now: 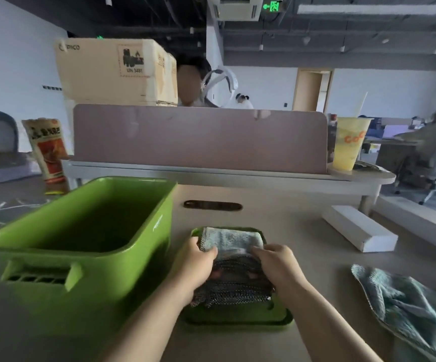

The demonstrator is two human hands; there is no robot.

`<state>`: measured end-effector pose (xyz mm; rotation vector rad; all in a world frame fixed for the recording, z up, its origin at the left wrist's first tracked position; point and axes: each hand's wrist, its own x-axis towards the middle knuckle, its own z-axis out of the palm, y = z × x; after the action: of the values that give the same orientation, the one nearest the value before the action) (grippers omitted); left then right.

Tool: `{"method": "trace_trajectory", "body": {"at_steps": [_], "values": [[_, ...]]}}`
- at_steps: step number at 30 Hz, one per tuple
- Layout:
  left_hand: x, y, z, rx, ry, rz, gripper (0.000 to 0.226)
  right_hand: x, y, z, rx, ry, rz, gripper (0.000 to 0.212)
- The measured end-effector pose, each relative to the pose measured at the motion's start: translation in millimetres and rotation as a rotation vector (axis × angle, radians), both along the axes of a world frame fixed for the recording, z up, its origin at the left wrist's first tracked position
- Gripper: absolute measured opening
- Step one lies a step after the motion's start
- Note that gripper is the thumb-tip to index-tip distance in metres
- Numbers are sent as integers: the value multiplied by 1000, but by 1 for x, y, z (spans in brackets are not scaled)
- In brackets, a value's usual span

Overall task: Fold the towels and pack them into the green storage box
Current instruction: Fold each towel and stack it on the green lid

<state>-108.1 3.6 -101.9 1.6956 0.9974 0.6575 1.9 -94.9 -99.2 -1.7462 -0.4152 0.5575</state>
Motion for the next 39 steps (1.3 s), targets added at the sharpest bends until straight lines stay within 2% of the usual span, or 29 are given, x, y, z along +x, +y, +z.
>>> {"method": "trace_trajectory", "body": {"at_steps": [3,8,13,20,22,24,27,31,33,39], "values": [[-7,-6,-3,96,-44,52,47,-3,-2,-3,91,-49,-32,15],[-12,-13,-9,269,-5,22,34,-13,-12,-11,115,-122,-25,37],[-14,-10,-16,427,34,5,34,-10,-14,-14,73,-280,-91,38],[-16,-5,-19,510,91,1,35,-13,-14,-12,-51,-355,-105,39],[-15,-5,-13,621,77,34,35,-14,-16,-5,-96,-473,-151,43],[-9,-1,-1,778,80,2,38,-12,-13,8,-90,-675,-183,43],[8,8,17,860,240,-147,47,1,8,25,-158,-881,-30,43],[26,13,16,761,595,-301,61,20,36,13,-504,-988,321,47],[28,16,7,763,711,-347,64,24,41,0,-647,-1036,423,48],[27,22,-19,670,729,-405,54,22,34,-25,-722,-1006,475,49]]}}
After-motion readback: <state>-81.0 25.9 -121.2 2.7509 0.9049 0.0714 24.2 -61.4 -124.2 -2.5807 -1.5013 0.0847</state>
